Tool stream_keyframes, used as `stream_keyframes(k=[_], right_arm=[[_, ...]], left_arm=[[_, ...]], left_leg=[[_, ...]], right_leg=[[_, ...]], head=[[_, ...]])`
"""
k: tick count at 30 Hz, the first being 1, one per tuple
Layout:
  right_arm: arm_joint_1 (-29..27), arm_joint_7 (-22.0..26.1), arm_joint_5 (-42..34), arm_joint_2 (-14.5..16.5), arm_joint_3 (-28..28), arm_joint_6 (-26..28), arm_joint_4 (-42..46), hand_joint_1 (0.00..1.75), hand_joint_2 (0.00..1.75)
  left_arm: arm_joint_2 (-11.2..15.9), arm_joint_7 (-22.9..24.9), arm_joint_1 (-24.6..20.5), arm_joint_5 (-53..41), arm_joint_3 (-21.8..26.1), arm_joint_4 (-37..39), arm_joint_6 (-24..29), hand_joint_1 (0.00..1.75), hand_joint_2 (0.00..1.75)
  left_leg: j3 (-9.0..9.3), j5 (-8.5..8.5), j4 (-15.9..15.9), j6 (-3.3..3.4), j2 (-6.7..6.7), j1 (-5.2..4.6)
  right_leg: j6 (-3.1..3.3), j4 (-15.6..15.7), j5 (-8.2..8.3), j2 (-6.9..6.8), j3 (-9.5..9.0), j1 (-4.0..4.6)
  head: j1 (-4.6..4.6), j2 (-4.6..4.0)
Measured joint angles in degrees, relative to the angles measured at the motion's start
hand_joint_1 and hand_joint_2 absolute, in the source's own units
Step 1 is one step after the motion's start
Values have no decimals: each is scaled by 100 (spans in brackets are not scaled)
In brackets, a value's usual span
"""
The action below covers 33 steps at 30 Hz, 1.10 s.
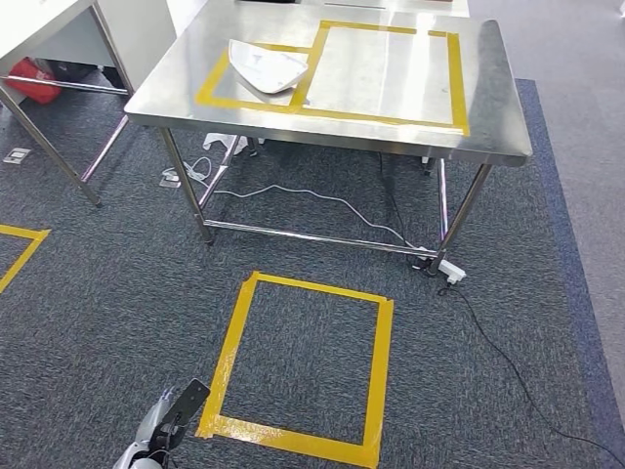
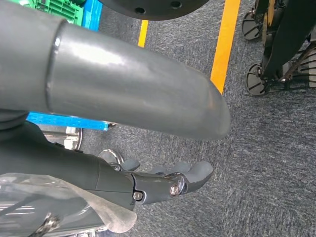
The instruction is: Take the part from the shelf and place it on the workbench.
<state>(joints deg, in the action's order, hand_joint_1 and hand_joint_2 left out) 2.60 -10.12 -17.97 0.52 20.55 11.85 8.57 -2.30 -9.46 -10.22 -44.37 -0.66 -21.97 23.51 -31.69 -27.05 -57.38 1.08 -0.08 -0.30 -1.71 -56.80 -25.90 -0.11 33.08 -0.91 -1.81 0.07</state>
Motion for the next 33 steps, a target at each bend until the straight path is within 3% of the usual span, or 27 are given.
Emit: stream_keyframes(k=[33], right_arm=[[0, 0, 1, 1, 0, 0, 0, 0, 0]], left_arm=[[0, 0, -1, 0, 4, 8, -1, 0, 0]], left_leg=[[0, 0, 0, 0, 0, 0]], right_leg=[[0, 0, 0, 0, 0, 0]], head=[[-1, 1]])
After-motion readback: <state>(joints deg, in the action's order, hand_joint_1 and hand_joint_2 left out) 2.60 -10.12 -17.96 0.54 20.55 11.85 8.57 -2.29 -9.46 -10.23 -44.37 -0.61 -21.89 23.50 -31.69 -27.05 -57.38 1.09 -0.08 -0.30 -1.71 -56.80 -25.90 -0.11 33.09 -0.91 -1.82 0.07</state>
